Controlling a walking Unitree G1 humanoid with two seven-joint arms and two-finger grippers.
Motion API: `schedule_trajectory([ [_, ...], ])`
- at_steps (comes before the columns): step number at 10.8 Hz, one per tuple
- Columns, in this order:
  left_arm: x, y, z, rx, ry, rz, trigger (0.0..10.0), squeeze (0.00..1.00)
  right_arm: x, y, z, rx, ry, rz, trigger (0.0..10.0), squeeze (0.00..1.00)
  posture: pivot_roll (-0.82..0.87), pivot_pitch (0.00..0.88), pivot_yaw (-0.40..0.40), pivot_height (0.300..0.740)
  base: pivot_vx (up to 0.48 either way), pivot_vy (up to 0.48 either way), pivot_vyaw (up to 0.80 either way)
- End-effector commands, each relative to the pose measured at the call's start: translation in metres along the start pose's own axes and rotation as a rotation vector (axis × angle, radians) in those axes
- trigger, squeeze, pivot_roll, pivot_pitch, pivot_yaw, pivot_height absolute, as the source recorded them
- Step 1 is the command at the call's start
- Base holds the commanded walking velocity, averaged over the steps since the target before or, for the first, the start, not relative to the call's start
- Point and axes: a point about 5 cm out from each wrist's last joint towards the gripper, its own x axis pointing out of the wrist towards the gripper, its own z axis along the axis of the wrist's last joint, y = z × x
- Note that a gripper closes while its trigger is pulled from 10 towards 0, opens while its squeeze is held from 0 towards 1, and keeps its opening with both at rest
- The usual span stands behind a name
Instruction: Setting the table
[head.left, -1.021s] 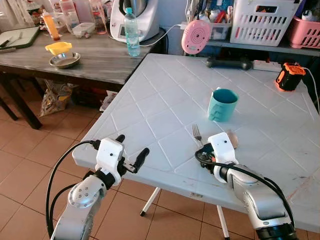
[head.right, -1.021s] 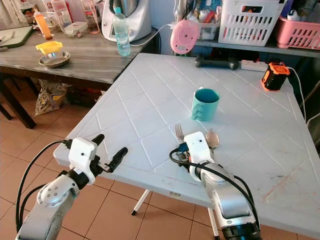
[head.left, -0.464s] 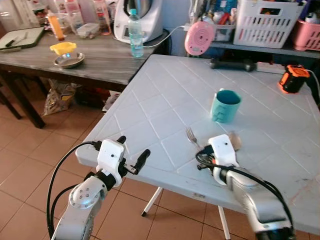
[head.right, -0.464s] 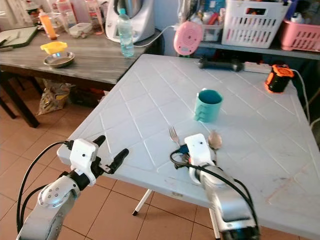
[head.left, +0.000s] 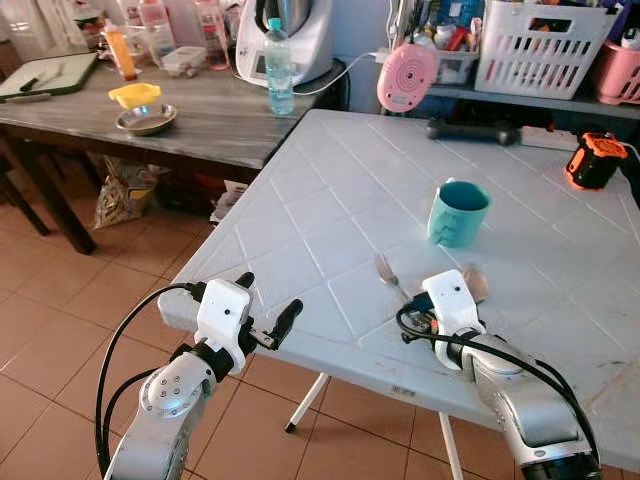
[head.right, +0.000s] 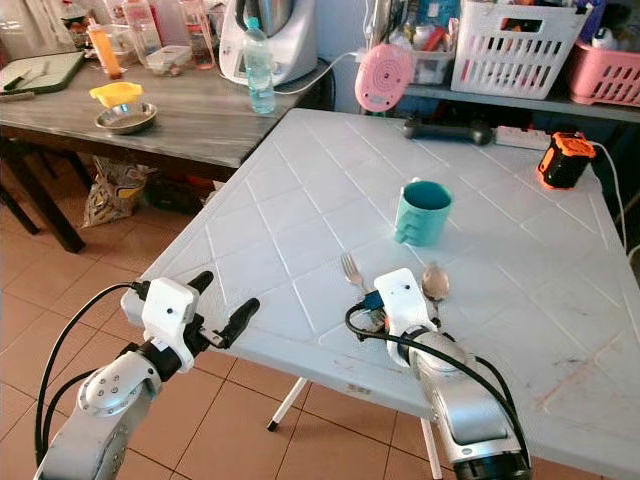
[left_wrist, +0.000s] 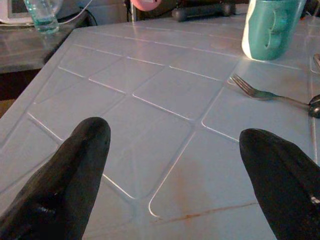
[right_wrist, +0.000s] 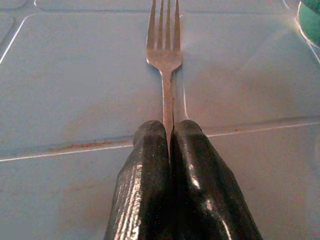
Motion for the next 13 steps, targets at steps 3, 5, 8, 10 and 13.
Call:
schedule_trajectory([
  [3,0.002,0.003,0.004,0.014,-0.018,0.018,10.0,0.00,-0.005,-0.004,0.011,0.089,-0.149,-0.115,0.0,0.00,0.02,0.025,0.060,0.740,0.000,0.000,0.00],
  [5,0.003,0.004,0.006,0.022,-0.031,0.034,10.0,0.00,-0.011,-0.003,0.038,0.134,-0.328,-0.150,0.0,0.00,0.02,0.026,0.059,0.740,0.000,0.000,0.00],
  [8,0.002,0.007,0.008,0.029,-0.038,0.058,10.0,0.00,-0.014,-0.004,0.052,0.143,-0.427,-0.184,0.0,0.00,0.03,0.019,0.052,0.740,0.000,0.000,0.00],
  [10,-0.003,0.019,0.010,0.055,-0.033,0.134,10.0,0.00,-0.020,-0.004,0.065,0.099,-0.508,-0.218,8.9,0.00,0.03,0.012,0.053,0.740,0.000,0.000,0.00],
  [13,-0.009,0.042,0.011,0.077,-0.015,0.230,10.0,0.00,-0.022,-0.002,0.065,0.104,-0.517,-0.217,10.0,0.00,0.03,0.006,0.047,0.740,0.000,0.000,0.00],
])
